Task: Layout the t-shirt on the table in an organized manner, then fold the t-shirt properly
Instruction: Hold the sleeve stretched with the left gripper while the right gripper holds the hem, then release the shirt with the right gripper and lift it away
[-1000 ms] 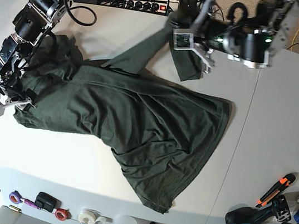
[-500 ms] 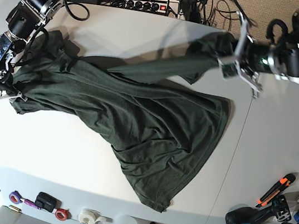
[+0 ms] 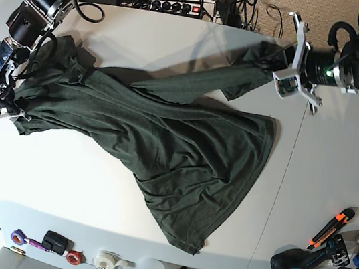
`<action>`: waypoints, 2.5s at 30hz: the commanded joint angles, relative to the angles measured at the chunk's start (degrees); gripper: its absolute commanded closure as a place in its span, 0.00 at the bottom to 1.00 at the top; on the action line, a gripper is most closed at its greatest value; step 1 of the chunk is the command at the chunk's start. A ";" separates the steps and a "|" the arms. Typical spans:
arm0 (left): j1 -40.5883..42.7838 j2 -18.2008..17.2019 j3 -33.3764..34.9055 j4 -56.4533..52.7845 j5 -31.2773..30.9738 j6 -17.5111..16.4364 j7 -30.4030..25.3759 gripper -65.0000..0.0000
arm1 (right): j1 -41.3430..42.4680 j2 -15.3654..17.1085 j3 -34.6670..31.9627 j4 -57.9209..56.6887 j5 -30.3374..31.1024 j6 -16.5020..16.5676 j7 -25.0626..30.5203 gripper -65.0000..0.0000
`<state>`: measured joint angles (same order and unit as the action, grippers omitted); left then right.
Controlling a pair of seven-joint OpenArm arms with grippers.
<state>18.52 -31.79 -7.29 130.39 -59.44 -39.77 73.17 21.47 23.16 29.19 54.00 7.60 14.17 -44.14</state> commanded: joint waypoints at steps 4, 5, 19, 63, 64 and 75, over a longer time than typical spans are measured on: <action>1.68 -0.57 -0.37 -0.22 -1.20 -0.23 -4.04 1.00 | 1.22 1.42 0.11 3.52 4.66 6.19 0.68 0.53; 1.81 -0.57 -0.37 -0.46 -1.22 -0.23 -4.26 1.00 | 1.25 1.44 0.11 5.09 5.29 7.28 0.68 0.53; 1.81 -0.44 -0.35 -0.70 -0.83 -0.23 -4.20 1.00 | 1.07 -0.79 0.11 31.98 27.08 16.24 -20.17 0.53; 1.73 1.46 -0.35 -0.96 6.93 3.34 -11.63 0.41 | 1.22 -18.71 -44.83 34.14 -7.56 1.36 -16.96 0.53; 1.60 1.46 -0.35 -0.96 7.96 3.32 -12.26 0.41 | 1.22 -18.69 -42.88 34.53 -8.11 1.44 -16.96 0.53; 1.46 1.44 -0.35 -0.96 8.94 3.93 -12.81 0.41 | -2.03 -13.57 -12.70 41.07 6.78 12.74 -29.33 0.53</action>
<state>20.27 -29.71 -7.31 128.62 -49.47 -35.83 61.80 18.17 9.06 16.69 94.00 14.83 27.09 -73.93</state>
